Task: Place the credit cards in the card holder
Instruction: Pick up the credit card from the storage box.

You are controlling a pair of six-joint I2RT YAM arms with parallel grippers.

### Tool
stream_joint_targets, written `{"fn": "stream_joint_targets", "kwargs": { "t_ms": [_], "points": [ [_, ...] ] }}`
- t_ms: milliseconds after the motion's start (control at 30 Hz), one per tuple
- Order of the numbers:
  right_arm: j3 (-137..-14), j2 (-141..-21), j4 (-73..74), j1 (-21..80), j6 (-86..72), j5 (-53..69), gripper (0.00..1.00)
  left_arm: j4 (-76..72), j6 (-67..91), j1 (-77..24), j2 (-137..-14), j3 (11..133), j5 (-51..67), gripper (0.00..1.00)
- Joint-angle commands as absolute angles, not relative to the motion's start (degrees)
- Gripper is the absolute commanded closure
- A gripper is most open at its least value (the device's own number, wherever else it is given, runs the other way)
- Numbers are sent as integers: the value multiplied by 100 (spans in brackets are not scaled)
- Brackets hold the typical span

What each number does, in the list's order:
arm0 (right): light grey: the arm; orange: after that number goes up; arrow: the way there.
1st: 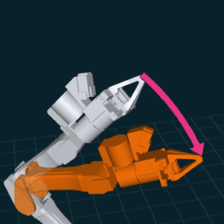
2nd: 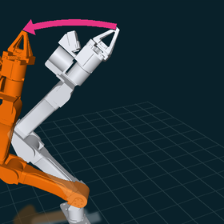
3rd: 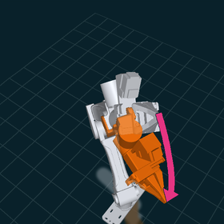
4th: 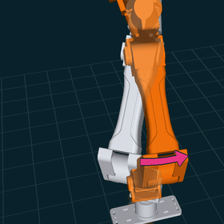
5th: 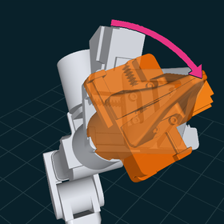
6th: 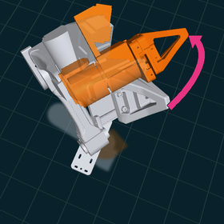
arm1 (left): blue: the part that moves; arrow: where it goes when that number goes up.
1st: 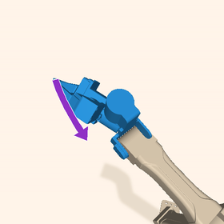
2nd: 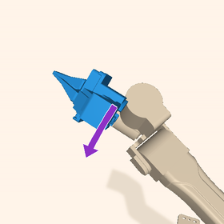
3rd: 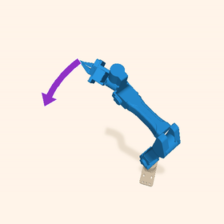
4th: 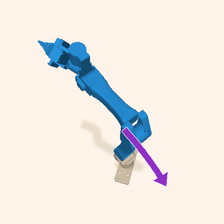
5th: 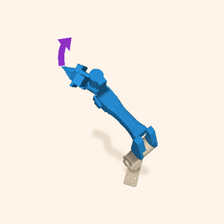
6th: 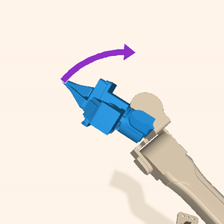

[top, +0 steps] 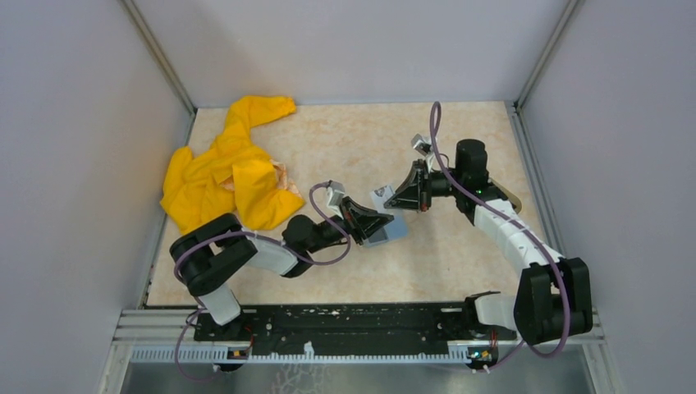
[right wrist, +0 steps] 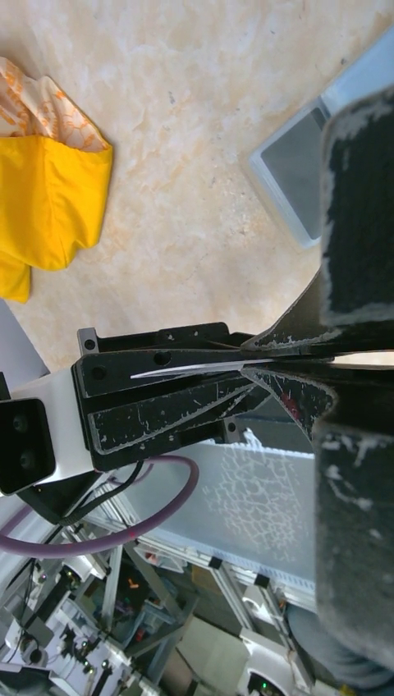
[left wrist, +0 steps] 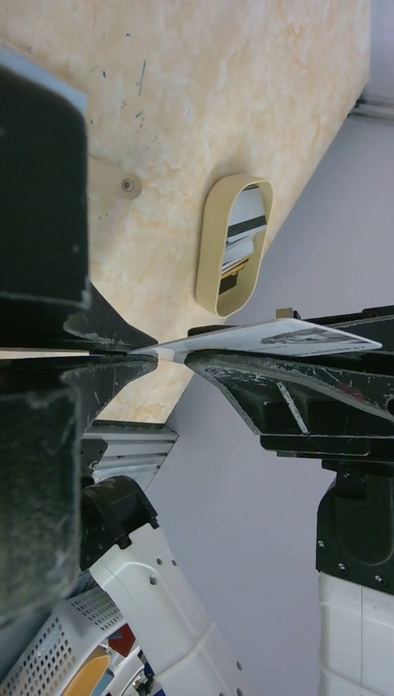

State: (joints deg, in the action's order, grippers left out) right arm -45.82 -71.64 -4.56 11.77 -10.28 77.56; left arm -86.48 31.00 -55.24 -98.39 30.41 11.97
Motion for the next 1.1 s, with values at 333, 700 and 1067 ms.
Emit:
{"fn": "stream_joint_targets", "kwargs": {
  "t_ms": [333, 700, 1067],
  "points": [
    [-5539, -7025, 2015, 1297, 1382, 7225, 42, -7601, 3102, -5181, -8525, 2409, 2125, 100],
    [-5499, -7036, 2246, 1526, 1869, 7420, 40, -5458, 2862, -4811, -8344, 2880, 3507, 100],
    [-5740, -7370, 2765, 1851, 2289, 7108, 64, -4671, 2535, -4770, -8410, 3257, 3893, 100]
  ]
}}
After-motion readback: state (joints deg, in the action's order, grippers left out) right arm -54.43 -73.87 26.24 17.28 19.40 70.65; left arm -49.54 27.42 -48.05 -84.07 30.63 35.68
